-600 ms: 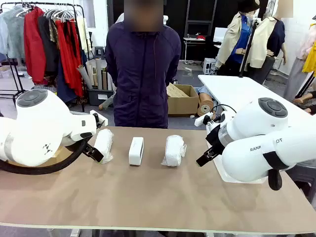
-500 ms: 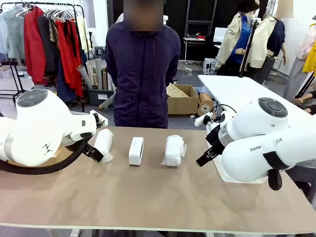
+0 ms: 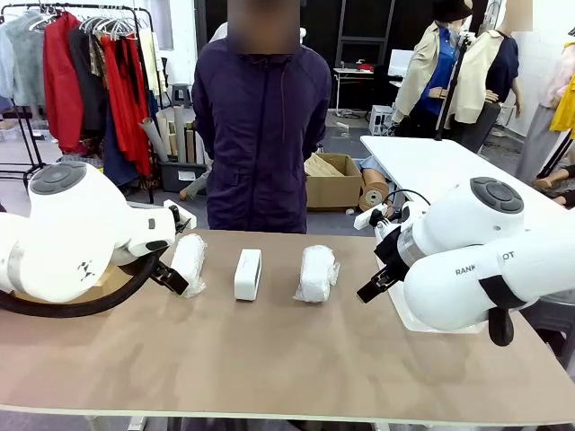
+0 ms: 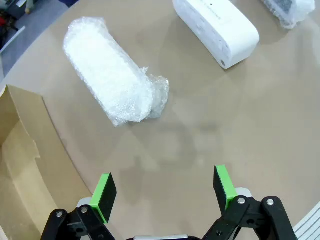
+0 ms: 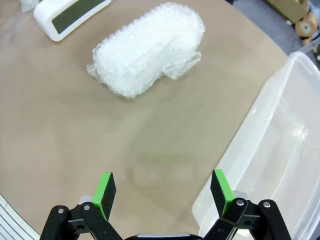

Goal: Separate and place wrapped and unwrapped clocks.
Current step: Pick up the Digital clock indicated by the person.

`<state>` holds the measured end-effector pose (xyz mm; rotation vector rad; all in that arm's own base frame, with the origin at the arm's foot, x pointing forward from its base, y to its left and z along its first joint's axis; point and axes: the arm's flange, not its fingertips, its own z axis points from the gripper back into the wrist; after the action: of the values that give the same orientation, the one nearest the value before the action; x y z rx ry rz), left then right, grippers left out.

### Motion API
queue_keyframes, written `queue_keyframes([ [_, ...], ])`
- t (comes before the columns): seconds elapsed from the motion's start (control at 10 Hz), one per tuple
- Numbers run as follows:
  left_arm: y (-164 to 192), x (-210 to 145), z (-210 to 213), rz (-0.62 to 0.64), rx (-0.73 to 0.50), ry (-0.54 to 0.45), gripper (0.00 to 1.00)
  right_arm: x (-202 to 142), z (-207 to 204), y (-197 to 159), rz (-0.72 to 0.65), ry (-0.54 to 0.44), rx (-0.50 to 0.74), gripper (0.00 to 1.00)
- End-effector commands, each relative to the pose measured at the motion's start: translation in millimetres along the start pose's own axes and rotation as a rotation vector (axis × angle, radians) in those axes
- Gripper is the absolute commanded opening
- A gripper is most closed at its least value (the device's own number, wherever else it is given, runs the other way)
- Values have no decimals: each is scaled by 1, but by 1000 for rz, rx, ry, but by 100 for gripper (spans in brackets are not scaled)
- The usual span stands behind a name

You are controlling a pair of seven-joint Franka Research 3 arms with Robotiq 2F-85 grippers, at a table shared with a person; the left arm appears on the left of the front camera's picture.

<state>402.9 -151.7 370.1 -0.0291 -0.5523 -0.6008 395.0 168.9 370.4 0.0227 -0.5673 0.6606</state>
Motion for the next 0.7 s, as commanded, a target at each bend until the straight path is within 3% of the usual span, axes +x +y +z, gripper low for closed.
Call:
queue_keyframes([
  [0.0,0,0,0,0,0,0,100,0,0,0,-1,0,0,100],
  [0.6,0,0,0,0,0,0,100,0,0,0,-1,0,0,100],
])
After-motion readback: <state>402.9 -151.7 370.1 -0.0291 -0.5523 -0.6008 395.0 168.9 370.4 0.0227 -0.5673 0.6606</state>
